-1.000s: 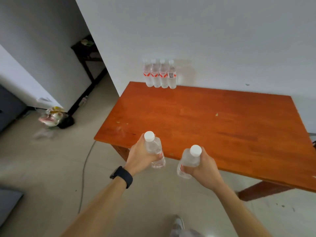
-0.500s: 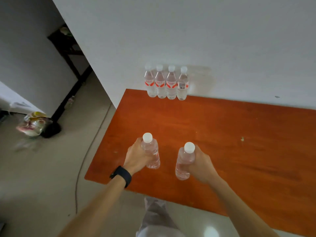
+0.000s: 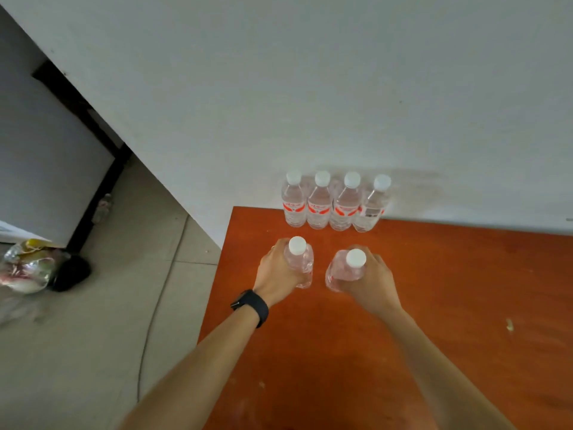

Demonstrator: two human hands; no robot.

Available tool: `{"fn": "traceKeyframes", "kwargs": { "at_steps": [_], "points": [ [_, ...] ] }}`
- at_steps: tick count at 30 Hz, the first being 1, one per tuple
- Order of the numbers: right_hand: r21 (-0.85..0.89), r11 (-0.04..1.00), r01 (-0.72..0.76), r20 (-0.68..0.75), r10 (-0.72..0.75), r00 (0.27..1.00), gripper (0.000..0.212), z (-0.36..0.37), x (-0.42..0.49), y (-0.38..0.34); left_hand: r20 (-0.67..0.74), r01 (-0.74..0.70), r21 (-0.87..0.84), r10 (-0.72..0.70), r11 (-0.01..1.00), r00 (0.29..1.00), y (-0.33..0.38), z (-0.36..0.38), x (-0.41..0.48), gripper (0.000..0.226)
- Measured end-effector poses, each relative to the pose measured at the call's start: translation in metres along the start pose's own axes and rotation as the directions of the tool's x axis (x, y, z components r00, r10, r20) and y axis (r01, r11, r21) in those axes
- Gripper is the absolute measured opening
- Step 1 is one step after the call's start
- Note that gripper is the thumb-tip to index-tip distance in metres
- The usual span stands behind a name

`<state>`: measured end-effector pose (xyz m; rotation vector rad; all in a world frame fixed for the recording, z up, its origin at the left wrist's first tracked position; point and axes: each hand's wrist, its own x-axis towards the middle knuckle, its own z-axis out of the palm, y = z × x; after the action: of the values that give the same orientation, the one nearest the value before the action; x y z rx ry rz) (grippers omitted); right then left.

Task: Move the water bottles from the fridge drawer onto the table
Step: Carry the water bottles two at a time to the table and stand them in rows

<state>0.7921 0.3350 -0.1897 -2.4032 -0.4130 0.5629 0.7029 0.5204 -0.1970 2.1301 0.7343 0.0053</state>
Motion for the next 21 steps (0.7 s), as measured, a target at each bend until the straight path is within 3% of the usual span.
{"fn": "traceKeyframes", "kwargs": {
  "at_steps": [6, 10, 16, 21],
  "points": [
    [-0.009, 0.991, 0.132, -0.060, -0.133, 0.989, 0.051, 0.004, 0.062, -0.032, -0.008, -0.058, -0.002, 0.058, 0.998, 0.998, 0.005, -0.010, 0.057, 0.058],
    [0.036, 0.989, 0.145, -0.092, -0.141, 0.986, 0.040, 0.011, 0.079, -0.042, 0.024, -0.031, -0.035, 0.032, 0.999, 0.999, 0.004, -0.012, 0.081, 0.072],
    [0.307, 0.950, 0.056, -0.116, -0.021, 0.993, 0.083, 0.025, 0.074, -0.041, 0.038, -0.002, -0.166, 0.008, 0.986, 0.999, -0.005, -0.006, 0.089, 0.084],
    [0.276, 0.961, -0.011, -0.042, 0.023, 0.999, 0.093, 0.038, 0.074, -0.027, -0.012, -0.038, -0.206, 0.037, 0.978, 0.999, -0.016, -0.002, 0.086, 0.102]
  ]
}}
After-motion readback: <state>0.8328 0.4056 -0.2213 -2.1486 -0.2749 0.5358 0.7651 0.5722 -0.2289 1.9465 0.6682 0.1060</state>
